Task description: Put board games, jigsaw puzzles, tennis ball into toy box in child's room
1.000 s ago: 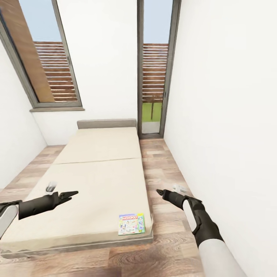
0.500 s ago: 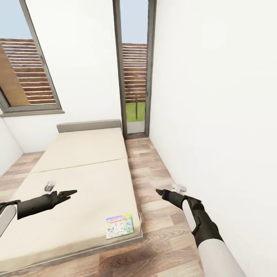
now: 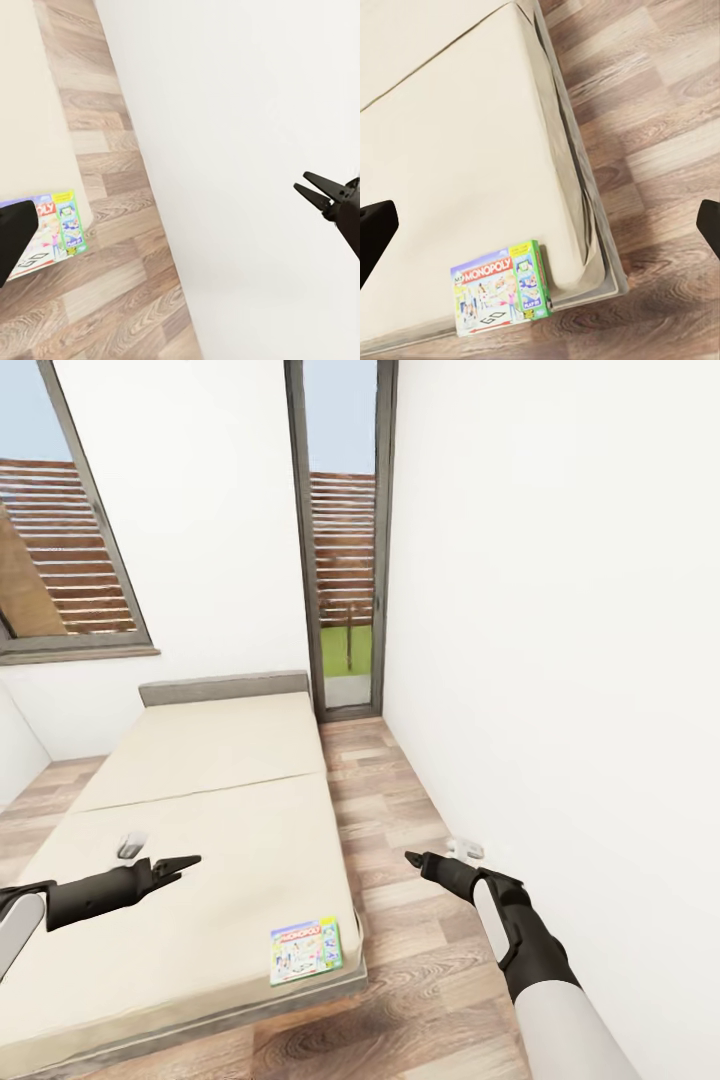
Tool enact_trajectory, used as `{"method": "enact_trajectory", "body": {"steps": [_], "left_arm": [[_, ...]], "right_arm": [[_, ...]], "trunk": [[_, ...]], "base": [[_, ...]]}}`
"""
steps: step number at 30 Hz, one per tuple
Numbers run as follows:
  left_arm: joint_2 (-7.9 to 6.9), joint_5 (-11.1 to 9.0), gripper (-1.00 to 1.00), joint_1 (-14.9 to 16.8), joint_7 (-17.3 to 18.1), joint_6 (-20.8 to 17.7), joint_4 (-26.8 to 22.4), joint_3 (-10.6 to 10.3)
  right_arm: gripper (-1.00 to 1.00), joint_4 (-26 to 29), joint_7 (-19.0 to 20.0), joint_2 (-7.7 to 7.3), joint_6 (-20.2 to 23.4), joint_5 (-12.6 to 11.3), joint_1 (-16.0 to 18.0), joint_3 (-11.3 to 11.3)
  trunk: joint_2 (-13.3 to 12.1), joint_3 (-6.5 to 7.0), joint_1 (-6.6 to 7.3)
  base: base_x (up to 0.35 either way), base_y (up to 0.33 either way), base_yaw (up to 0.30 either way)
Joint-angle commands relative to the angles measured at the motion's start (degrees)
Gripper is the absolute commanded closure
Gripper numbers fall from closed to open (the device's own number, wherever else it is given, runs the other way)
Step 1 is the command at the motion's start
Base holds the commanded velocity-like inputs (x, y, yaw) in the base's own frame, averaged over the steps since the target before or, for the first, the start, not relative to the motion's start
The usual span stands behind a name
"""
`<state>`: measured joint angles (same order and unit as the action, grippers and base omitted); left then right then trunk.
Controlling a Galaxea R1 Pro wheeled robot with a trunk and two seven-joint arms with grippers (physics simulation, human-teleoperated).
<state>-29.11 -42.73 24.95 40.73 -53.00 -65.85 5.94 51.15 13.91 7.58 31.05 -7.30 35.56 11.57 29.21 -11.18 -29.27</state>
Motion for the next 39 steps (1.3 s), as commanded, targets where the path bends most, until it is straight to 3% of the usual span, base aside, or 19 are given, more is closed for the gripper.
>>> {"method": "enact_trajectory", "body": {"steps": [1,8,19,30,39], "left_arm": [[0.00,0.0,-1.00,0.1,-0.1,-0.3,0.0,0.0],[0.01,0.0,-1.00,0.1,-2.1,-0.3,0.0,0.1],[0.05,0.0,-1.00,0.1,-2.7,-0.3,0.0,0.1],[0.12,-0.1,-1.00,0.1,-9.0,-0.5,-0.1,0.2],[0.10,-0.1,-1.00,0.1,-10.7,-1.0,-0.3,3.9]], "right_arm": [[-1.00,0.1,0.2,0.06,0.4,-0.3,0.0,0.3],[-1.00,0.1,0.2,0.14,0.4,0.3,0.0,-0.1],[-1.00,0.1,0.2,0.15,0.4,0.0,0.0,0.0],[-1.00,0.1,0.2,0.02,0.6,-0.4,0.0,0.4],[-1.00,0.1,0.2,-0.02,0.6,-0.4,0.0,0.4]], "trunk": [[0.5,-0.27,-0.25],[3.3,-1.38,-1.79],[6.9,-2.96,-3.77],[6.9,-2.77,-3.77],[10.5,-4.38,-5.74]], "base": [[0.000,0.000,0.241],[0.000,0.000,0.208],[0.000,0.000,0.025],[0.000,0.000,0.070],[0.000,0.000,0.004]]}}
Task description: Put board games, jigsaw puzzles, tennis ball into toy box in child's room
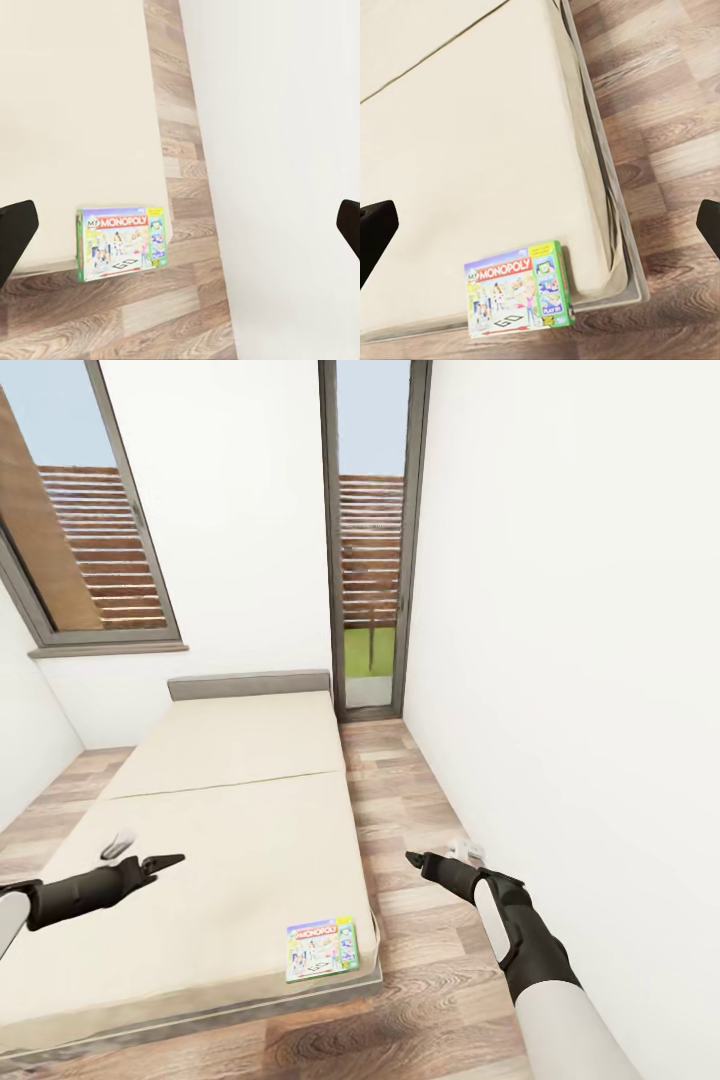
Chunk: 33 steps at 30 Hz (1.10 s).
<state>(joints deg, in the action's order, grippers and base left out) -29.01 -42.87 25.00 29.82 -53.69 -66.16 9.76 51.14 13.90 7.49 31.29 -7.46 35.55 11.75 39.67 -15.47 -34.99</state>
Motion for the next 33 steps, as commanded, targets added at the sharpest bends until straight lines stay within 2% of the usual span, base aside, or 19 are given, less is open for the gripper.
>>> {"method": "enact_trajectory", "body": {"steps": [1,15,23,33], "left_arm": [[-0.02,0.1,-1.00,0.1,0.2,-0.3,0.0,0.2],[0.06,0.2,-1.00,0.1,-0.1,-0.6,-0.4,0.5],[0.09,-0.3,-1.00,0.1,-3.3,-0.6,-0.4,0.5],[0.21,-0.5,-1.00,0.1,-4.1,-0.6,-0.4,0.5]], "right_arm": [[-1.00,0.0,0.2,0.07,0.4,-0.3,0.0,0.3],[-1.00,0.1,0.3,-0.07,0.3,-0.4,0.0,0.3],[-1.00,0.0,0.3,-0.17,0.3,-0.4,0.0,0.4],[-1.00,0.1,0.5,-0.25,0.4,-0.3,0.0,0.3]], "trunk": [[0.5,-0.27,-0.24],[6.1,-2.78,-3.32],[9.3,-4.22,-5.07],[13.3,-6.02,-7.27]], "base": [[0.000,0.000,0.000],[0.000,0.000,0.000],[-0.160,0.028,0.000],[-0.087,0.018,0.000]]}}
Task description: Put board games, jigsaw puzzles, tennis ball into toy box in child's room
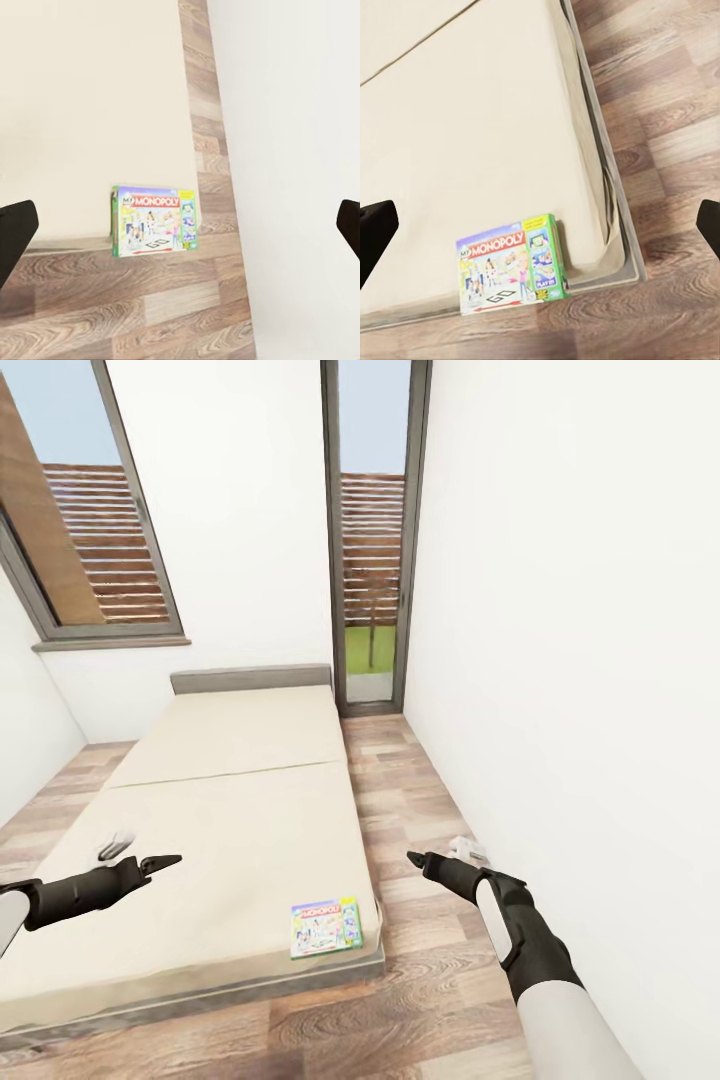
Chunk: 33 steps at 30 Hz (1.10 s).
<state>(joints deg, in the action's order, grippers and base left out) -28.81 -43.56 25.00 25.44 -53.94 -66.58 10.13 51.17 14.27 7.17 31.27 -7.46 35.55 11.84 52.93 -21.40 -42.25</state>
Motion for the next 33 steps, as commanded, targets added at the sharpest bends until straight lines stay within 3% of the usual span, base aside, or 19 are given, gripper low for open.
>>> {"method": "enact_trajectory", "body": {"steps": [1,6,9,10,11,12,20,29,33], "left_arm": [[0.02,0.2,-1.00,0.0,0.3,-0.3,0.0,0.1],[0.23,0.3,-1.00,0.0,0.2,-0.3,-0.2,0.0],[1.19,0.4,-1.00,0.1,0.1,-0.3,-0.2,-0.1],[2.10,0.6,-1.00,0.1,0.0,-0.3,-0.2,-0.2],[4.57,1.1,-1.00,0.2,-1.2,-0.4,-0.2,-0.4],[5.38,1.3,-1.00,0.3,-2.6,-0.4,-0.2,-0.5],[9.20,1.6,-1.00,0.5,-12.7,-0.5,-0.2,-0.7],[10.57,1.5,-1.00,0.7,-14.5,-0.6,0.3,-0.9],[12.01,1.5,-1.00,0.8,-15.7,-0.5,0.8,-2.7]], "right_arm": [[-1.00,0.1,0.2,0.06,0.4,-0.3,0.0,0.3],[-1.00,0.1,0.4,0.00,0.5,-0.3,0.0,0.3],[-1.00,0.1,0.4,0.04,0.5,-0.3,0.0,0.3],[-1.00,0.1,0.4,0.10,0.5,-0.3,0.0,0.3],[-1.00,0.2,0.4,0.11,0.6,-0.3,0.0,0.3],[-1.00,0.2,0.4,0.06,0.6,-0.3,0.0,0.3],[-1.00,0.4,0.4,-0.12,0.5,-0.3,0.0,0.4],[-1.00,1.2,0.8,0.18,0.5,-0.3,0.0,0.2],[-1.00,2.7,1.4,0.52,0.7,-0.3,0.0,-0.1]], "trunk": [[0.5,-0.26,-0.23],[2.5,-1.16,-1.33],[3.7,-1.69,-1.99],[4.1,-1.87,-2.21],[4.5,-2.05,-2.43],[4.9,-2.23,-2.65],[8.1,-3.67,-4.40],[11.7,-5.28,-6.38],[13.3,-6.00,-7.26]], "base": [[-0.048,0.002,0.000],[-0.196,0.001,0.000],[-0.264,0.000,0.000],[-0.203,0.000,0.000],[-0.095,0.000,0.000],[-0.061,0.000,0.000],[-0.019,0.000,0.000],[-0.001,0.000,0.000],[0.000,0.000,0.000]]}}
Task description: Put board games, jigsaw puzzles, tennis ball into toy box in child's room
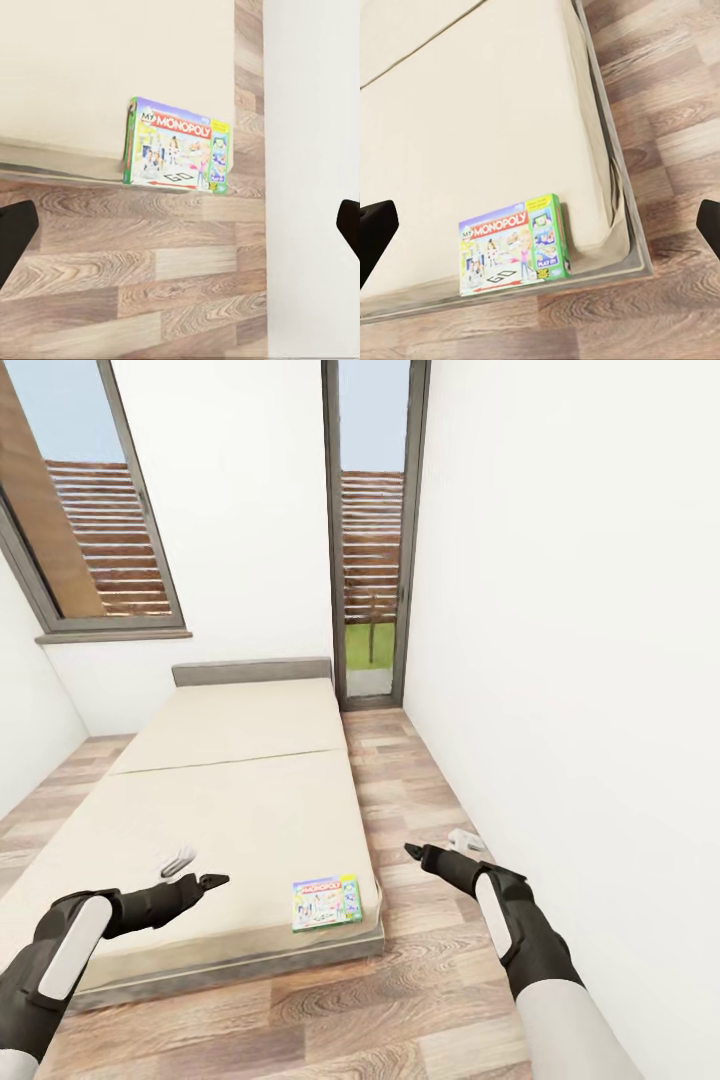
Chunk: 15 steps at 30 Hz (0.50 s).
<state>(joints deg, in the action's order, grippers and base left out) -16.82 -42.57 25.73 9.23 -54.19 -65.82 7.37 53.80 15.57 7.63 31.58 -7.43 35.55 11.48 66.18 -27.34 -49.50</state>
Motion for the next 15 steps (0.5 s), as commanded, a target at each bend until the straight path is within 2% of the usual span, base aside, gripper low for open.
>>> {"method": "enact_trajectory", "body": {"steps": [1,4,7,11,15], "left_arm": [[0.64,0.4,-1.00,0.2,-0.5,-0.2,0.6,-0.5],[1.95,0.4,-1.00,1.2,-2.8,0.2,3.6,-1.1],[3.17,0.3,-1.00,4.5,-4.8,0.7,11.2,-1.3],[3.59,0.1,-1.00,9.0,-5.3,1.5,20.8,-1.3],[3.70,0.0,-1.00,10.9,-5.3,2.9,24.8,-1.2]], "right_arm": [[-1.00,0.3,0.4,0.28,0.5,-0.3,0.0,0.2],[-1.00,0.6,0.7,0.92,0.6,-0.3,0.0,0.1],[-1.00,0.7,0.8,1.38,0.4,-0.2,0.0,0.0],[-1.00,0.8,0.8,1.54,0.3,-0.2,0.0,0.0],[-1.00,0.7,0.8,1.59,0.3,-0.2,0.0,0.1]], "trunk": [[0.5,-0.25,-0.23],[1.7,-0.78,-0.89],[2.9,-1.32,-1.55],[4.5,-2.04,-2.42],[6.1,-2.76,-3.30]], "base": [[0.000,0.000,0.000],[0.000,0.000,0.000],[0.000,0.000,0.000],[0.000,0.000,0.000],[0.000,0.000,0.000]]}}
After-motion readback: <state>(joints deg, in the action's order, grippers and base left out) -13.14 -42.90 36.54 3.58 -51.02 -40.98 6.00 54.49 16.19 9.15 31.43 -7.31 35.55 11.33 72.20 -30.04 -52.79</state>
